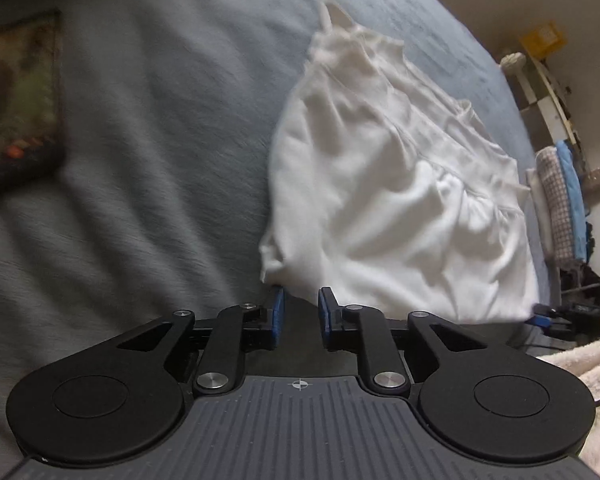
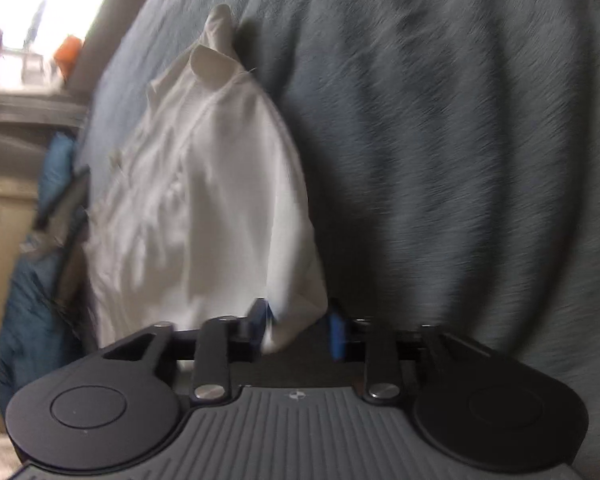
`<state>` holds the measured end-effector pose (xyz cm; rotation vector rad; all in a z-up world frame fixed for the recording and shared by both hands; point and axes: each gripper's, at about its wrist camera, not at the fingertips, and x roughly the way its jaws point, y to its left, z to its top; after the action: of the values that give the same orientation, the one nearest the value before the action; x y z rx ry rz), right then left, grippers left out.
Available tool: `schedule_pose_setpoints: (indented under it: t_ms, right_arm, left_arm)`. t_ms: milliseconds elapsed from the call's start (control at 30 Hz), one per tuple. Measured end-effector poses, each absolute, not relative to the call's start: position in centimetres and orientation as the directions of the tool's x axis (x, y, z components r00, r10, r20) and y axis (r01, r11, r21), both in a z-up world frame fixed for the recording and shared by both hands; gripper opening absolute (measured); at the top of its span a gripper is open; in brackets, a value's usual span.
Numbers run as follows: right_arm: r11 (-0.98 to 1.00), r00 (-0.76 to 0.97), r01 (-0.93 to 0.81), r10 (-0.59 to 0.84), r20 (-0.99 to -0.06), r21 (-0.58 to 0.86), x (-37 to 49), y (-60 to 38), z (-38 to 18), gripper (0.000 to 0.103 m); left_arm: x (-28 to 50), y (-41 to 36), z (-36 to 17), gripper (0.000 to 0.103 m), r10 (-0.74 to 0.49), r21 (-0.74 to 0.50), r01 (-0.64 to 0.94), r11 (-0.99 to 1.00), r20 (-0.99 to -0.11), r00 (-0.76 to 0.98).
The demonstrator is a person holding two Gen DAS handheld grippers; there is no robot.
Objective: Fold clothes
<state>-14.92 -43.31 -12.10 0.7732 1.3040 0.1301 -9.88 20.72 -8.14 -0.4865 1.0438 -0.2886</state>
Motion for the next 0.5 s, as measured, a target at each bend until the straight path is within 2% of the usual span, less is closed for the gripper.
schedule_pose_setpoints:
  t_ms: [133,300,400,500]
  right_arm:
    - [0.843,0.363,0.267,0.361,-0.859,0.467,-15.0,-44.6,-8.2,0.043]
    - [0.923,0.550,0.127,0.239,-0.800,0.362,-12.5,-43.9,-4.9,0.043]
    - [0.961,0.593,-0.048,0.245,-0.767,0.271,-9.1,-38.7,-4.5,0.042]
    - [0.934,0.594,-0.304,0.338,-0.730,0.186,-6.1,-32.2,-4.1,0.042]
  left_arm:
    - [-9.4,20.9,-7.6,0.025,-0.421,-0.471,0.025,0.882,-0.760,0.496]
    - [-7.3,19.4,-7.1,0.029,-0.363,-0.390,0.076,0.918,-0.745,0.560]
    - [-4.2,17.2,-7.4,0.030,-0.328,-0.339,0.104,0.935,-0.716,0.617]
    - [-1.6,15.8,-7.8,0.031,-0.315,-0.321,0.107,0.941,-0.715,0.624]
